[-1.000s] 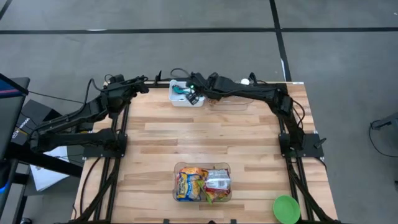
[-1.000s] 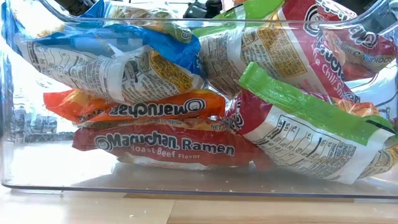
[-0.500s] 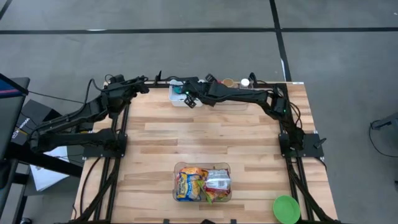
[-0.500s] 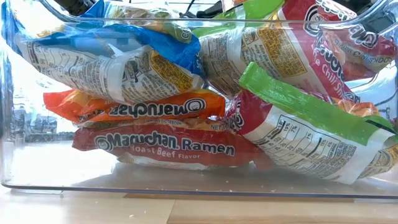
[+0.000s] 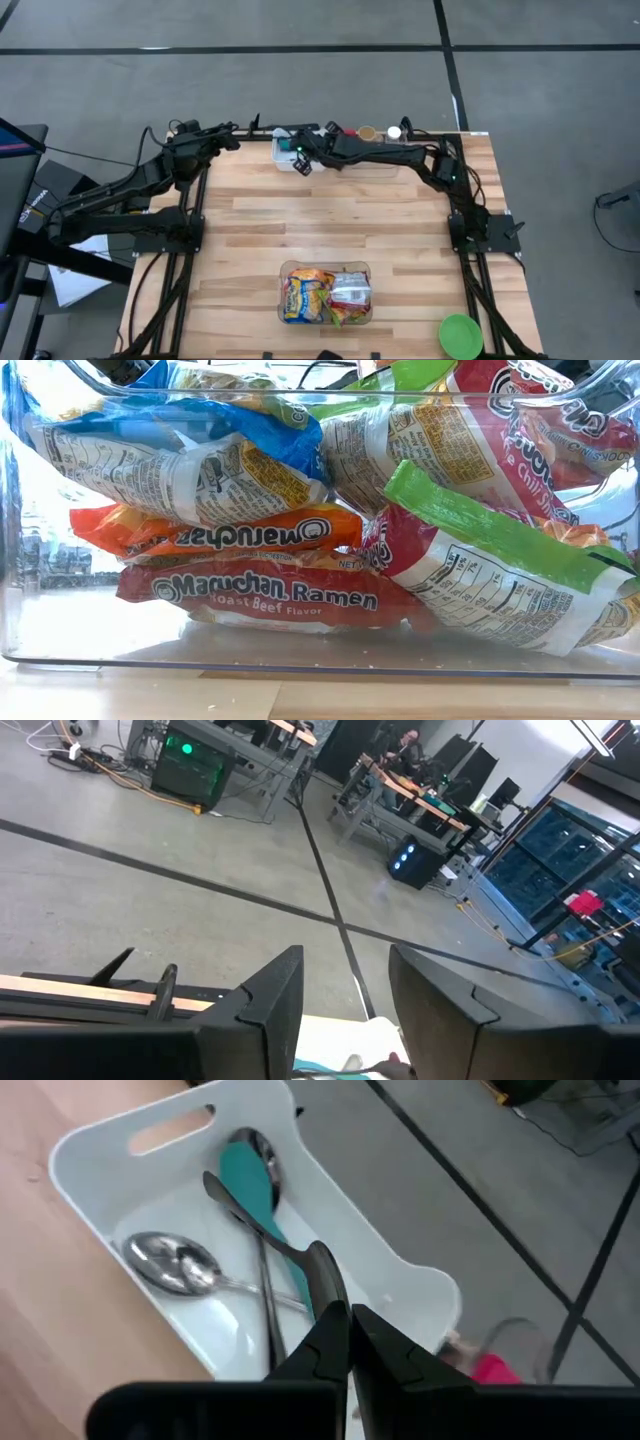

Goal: Pick & Place Food Item
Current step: Put the blue spoon into the white bin

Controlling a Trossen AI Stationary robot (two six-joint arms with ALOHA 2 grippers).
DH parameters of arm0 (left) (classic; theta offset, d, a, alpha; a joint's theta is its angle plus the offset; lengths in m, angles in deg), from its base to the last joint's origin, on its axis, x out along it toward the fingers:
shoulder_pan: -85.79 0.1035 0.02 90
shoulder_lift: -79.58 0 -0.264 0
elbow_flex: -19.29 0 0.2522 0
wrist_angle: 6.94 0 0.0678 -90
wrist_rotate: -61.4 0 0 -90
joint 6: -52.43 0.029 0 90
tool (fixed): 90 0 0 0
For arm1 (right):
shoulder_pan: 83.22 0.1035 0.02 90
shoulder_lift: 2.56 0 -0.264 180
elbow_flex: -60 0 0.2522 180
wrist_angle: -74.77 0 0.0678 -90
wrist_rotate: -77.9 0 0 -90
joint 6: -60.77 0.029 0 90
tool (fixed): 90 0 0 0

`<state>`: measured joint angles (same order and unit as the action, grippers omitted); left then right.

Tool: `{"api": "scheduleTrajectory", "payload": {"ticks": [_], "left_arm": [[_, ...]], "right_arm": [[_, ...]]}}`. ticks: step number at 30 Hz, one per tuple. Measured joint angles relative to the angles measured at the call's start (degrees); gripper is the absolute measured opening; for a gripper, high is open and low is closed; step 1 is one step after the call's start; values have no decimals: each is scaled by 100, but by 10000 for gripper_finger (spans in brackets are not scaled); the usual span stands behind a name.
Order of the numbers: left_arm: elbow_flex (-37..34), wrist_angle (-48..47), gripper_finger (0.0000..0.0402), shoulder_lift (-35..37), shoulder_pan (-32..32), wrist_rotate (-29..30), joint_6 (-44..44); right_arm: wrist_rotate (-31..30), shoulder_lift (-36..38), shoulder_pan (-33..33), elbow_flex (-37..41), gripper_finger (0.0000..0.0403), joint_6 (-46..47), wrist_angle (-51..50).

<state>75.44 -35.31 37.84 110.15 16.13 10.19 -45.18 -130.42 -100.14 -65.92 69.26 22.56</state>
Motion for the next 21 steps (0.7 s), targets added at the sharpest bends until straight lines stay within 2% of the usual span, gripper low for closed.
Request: {"api": "scheduleTrajectory", "payload": {"ticks": [15,21], "left_arm": [[0,-22,144,0,0,2,0],[0,-22,144,0,-2,0,-2]], "right_arm": [[163,-47,104,-7,0,96,143],[165,-47,71,-7,19,96,161]]}}
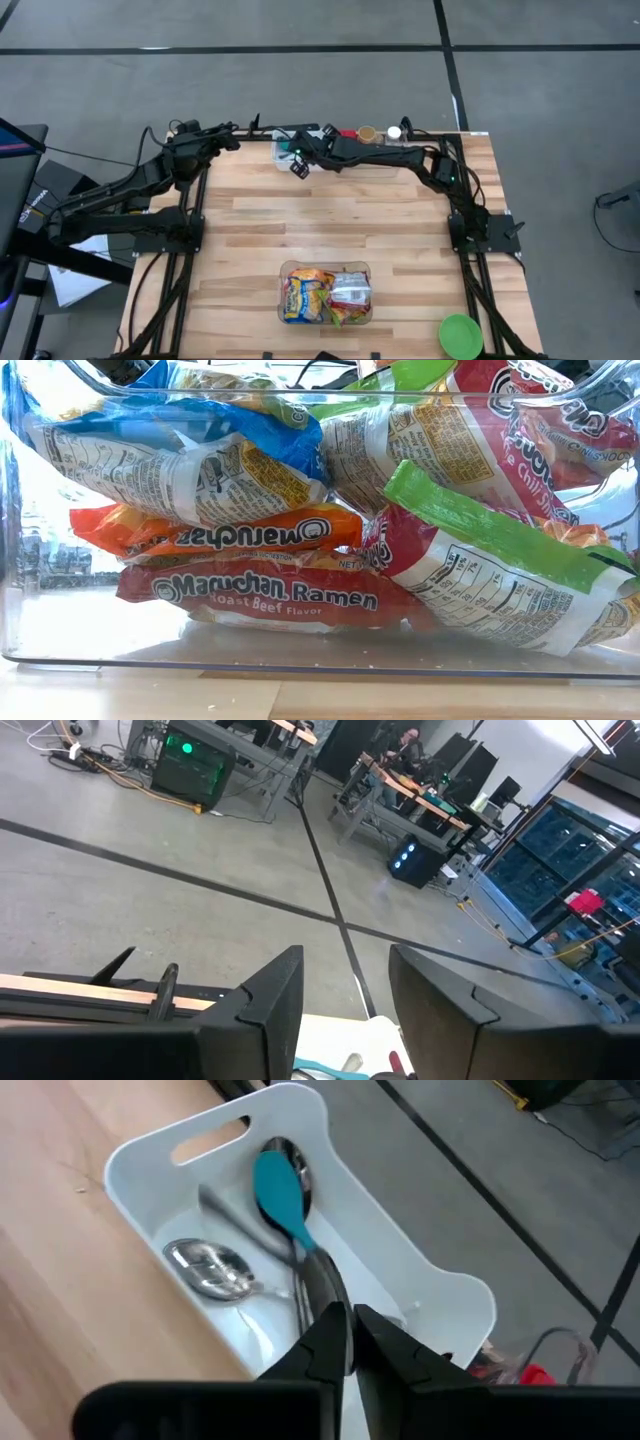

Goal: Pick & Place Food Item
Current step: Put the blue spoon into the white bin, then put the black spoon into the white bin, then return to Home Position

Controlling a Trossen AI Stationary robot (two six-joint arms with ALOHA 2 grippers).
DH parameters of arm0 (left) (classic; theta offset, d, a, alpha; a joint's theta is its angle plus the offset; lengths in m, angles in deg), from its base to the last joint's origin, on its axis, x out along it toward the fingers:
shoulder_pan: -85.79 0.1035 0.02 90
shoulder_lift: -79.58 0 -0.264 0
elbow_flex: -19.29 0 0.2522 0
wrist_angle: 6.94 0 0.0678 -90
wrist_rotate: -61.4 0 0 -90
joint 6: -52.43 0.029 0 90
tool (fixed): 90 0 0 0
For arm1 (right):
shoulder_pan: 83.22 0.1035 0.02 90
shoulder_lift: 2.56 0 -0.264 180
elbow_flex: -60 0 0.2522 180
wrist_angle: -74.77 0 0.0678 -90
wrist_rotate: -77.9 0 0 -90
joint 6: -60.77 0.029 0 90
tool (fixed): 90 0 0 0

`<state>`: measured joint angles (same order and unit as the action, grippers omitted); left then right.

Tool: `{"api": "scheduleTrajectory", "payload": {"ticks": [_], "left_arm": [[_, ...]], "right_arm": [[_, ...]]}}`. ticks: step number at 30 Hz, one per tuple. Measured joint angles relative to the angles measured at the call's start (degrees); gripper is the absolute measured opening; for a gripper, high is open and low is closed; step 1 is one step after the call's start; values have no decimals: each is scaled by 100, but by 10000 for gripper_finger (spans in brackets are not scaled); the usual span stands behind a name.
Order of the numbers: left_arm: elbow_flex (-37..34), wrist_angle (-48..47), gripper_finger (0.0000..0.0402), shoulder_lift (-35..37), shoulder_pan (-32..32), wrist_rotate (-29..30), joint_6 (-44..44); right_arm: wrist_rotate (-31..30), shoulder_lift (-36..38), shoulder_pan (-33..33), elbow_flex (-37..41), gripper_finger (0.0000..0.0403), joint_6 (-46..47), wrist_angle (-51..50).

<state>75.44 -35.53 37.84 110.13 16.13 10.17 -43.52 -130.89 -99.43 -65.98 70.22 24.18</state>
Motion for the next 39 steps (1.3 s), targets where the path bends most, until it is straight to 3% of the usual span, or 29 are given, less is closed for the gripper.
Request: {"api": "scheduleTrajectory", "payload": {"ticks": [15,22,25,31,35,39], "left_arm": [[0,2,144,0,1,-2,0],[0,31,144,0,2,-123,278],[0,114,144,14,2,-691,925],[0,78,144,57,1,-2374,2377],[-2,110,144,55,0,-3902,3343],[-2,250,143,55,-4,-5371,3686]], "right_arm": [[-56,15,7,0,110,-23,3],[-28,513,77,-2,127,-28,146],[48,789,120,-2,125,-4,77],[344,1347,170,-2,107,153,-514],[1149,1620,267,-2,93,62,-822],[1412,1879,541,0,69,-5,-1156]]}}
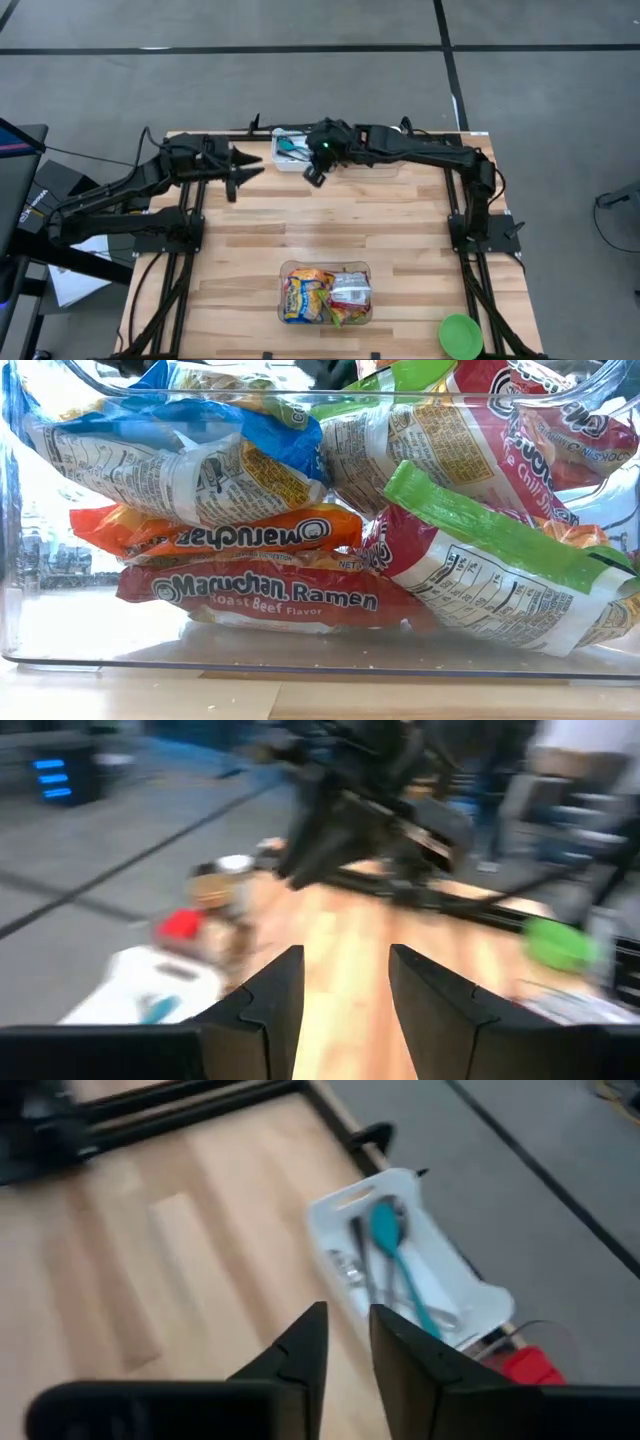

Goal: Pick & Place Food Item
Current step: Return to Home Position

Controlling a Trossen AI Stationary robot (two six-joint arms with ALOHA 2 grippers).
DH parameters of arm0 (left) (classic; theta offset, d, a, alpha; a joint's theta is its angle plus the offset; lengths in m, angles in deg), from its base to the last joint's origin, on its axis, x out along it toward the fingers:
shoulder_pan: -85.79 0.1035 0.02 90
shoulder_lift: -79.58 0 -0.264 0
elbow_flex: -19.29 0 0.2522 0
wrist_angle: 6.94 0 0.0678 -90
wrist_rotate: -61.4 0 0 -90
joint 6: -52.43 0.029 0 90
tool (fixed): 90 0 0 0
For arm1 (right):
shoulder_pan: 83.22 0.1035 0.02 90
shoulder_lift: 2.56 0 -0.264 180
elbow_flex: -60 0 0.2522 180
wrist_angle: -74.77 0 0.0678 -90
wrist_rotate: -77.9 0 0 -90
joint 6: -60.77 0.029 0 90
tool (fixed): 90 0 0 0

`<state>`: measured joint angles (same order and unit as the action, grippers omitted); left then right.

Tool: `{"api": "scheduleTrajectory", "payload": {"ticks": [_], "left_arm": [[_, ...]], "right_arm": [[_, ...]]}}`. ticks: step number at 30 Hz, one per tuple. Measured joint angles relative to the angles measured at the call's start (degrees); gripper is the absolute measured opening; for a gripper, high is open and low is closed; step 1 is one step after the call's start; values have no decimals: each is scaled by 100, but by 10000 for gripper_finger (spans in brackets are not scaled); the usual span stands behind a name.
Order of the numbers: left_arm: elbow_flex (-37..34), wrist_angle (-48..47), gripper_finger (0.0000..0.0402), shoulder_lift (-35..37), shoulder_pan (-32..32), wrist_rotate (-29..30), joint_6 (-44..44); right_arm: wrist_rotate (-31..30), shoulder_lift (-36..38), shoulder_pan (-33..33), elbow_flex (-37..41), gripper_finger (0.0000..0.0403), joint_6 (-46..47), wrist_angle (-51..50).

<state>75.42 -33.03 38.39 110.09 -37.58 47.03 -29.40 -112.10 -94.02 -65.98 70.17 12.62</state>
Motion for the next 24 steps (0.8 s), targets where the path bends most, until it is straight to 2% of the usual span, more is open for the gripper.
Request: {"api": "scheduleTrajectory", "payload": {"ticks": [3,6,9,15,24], "left_arm": [[0,127,133,0,-58,-715,96],[0,255,112,-5,-166,-995,232],[-2,364,81,-22,-238,-1027,269],[-2,824,7,-20,-269,-1410,334],[-2,1397,2,-20,-362,-1483,170]], "right_arm": [[163,305,269,4,38,-111,-115],[328,718,527,1,6,-179,-142],[536,1109,732,0,5,-114,-205],[555,1713,1218,0,1,-143,-160],[698,2216,1653,2,0,-374,297]]}}
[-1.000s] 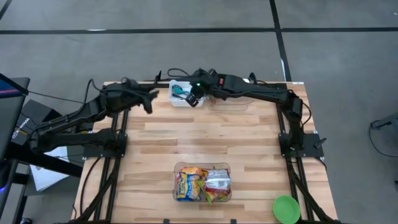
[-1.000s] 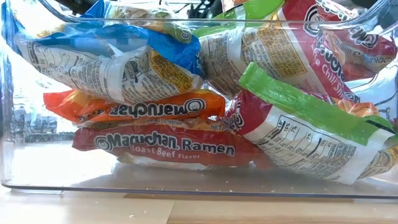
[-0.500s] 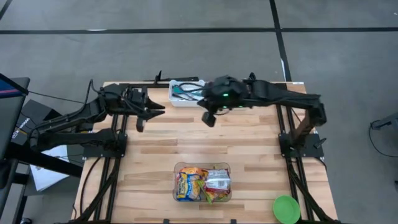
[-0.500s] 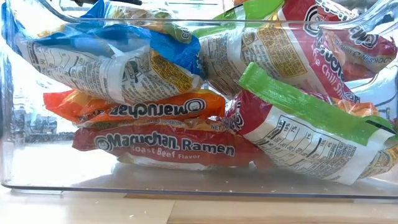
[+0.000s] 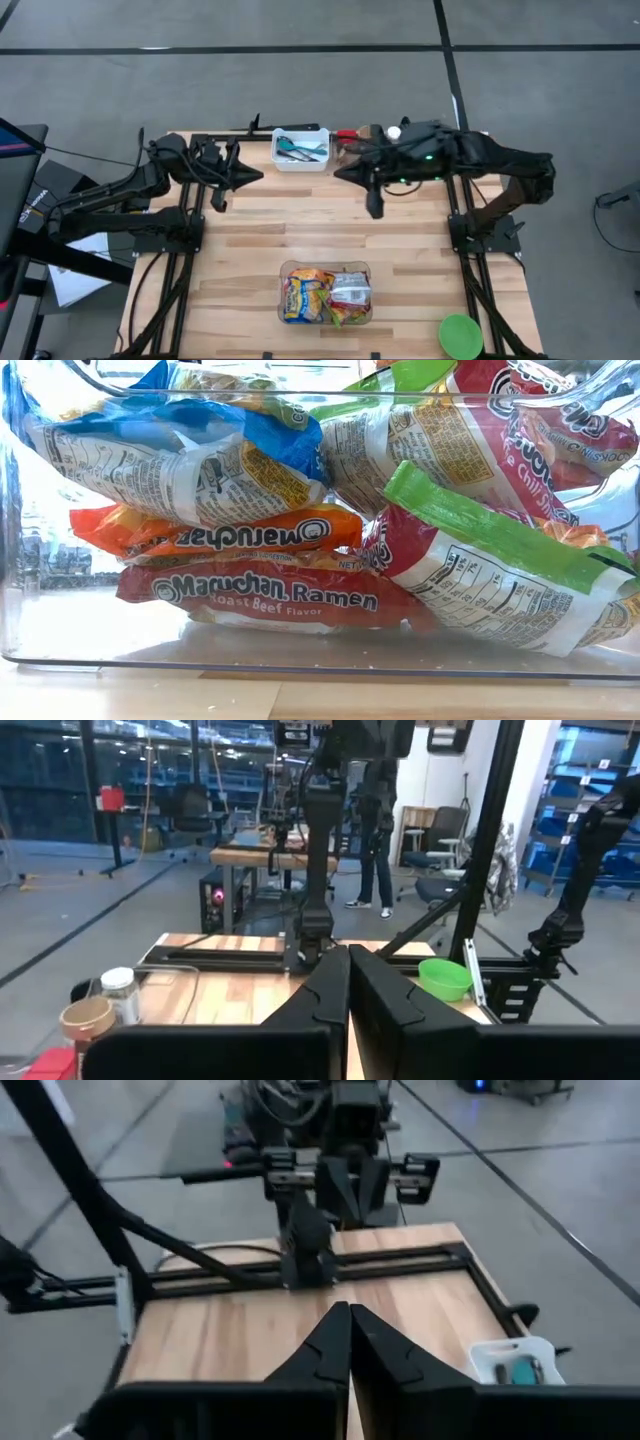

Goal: Pick & Place Food Item
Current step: Return to Home Position

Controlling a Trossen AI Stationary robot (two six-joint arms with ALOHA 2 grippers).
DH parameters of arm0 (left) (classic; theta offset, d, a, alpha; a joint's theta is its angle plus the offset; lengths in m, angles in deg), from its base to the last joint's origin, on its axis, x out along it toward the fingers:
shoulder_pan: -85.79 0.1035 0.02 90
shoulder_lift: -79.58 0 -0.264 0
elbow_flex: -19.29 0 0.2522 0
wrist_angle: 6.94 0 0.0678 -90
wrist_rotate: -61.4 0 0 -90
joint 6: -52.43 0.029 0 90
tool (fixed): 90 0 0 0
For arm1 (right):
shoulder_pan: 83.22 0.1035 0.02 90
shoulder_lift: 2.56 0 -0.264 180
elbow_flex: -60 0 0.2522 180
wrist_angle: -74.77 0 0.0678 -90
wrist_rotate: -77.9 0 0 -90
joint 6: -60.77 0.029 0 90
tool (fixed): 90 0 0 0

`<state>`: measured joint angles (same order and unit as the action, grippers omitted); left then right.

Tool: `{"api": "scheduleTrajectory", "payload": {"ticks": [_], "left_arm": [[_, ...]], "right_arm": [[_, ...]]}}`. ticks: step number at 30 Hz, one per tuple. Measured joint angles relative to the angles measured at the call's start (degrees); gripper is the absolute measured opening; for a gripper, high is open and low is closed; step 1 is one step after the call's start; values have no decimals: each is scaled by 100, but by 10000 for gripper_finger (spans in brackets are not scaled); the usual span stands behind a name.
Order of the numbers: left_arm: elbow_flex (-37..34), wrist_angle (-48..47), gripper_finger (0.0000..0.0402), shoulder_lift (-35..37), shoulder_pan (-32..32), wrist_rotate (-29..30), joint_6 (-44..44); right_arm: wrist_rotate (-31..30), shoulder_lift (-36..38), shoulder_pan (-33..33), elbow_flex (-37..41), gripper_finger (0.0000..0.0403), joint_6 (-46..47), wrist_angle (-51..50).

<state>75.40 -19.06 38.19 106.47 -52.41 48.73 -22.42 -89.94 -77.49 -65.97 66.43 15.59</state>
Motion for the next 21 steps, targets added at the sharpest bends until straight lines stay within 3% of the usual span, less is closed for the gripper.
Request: {"api": "scheduleTrajectory", "payload": {"ticks": [7,17,21], "left_arm": [[0,7,1,0,-12,9,-158],[0,18,1,-2,-10,309,-164],[0,18,1,-1,-10,316,-171]], "right_arm": [[124,636,265,-2,0,357,466],[152,1839,130,2,0,248,-693],[-582,2441,-98,0,0,329,-1719]]}}
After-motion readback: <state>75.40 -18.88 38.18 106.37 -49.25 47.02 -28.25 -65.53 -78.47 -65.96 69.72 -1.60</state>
